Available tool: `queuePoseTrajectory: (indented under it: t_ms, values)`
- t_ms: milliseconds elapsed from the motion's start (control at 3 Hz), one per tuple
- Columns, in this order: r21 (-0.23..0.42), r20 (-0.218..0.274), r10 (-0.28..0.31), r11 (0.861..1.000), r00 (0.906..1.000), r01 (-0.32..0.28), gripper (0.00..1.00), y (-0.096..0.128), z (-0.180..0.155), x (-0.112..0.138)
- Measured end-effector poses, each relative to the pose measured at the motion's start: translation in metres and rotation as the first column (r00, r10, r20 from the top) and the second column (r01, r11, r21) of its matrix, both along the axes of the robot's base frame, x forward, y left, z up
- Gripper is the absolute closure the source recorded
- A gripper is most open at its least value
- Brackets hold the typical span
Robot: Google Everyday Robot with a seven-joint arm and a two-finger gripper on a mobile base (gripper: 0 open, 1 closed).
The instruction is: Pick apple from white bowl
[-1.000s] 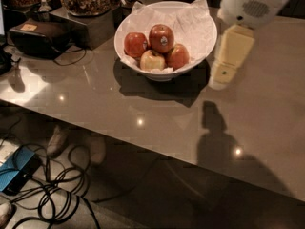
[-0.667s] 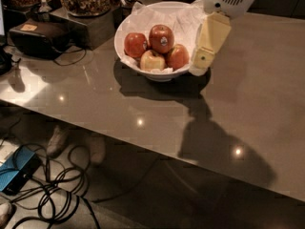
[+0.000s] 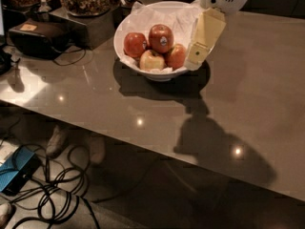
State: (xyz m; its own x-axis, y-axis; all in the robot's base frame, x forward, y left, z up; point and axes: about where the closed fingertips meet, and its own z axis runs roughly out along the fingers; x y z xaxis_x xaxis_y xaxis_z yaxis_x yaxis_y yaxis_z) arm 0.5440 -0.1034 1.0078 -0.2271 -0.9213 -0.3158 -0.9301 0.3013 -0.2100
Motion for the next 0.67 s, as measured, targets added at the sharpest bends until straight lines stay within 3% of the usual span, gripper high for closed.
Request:
queuePoseTrajectory:
  t_ms: [333, 667]
  values:
    - [0.082, -0.012, -0.004, 0.997, 0.9999, 0.005, 0.00, 0.0457, -0.0020, 0.0387]
    - [0.092, -0.001, -0.001, 0.996, 1.0000, 0.001, 0.00, 0.0513, 0.0002, 0.0433]
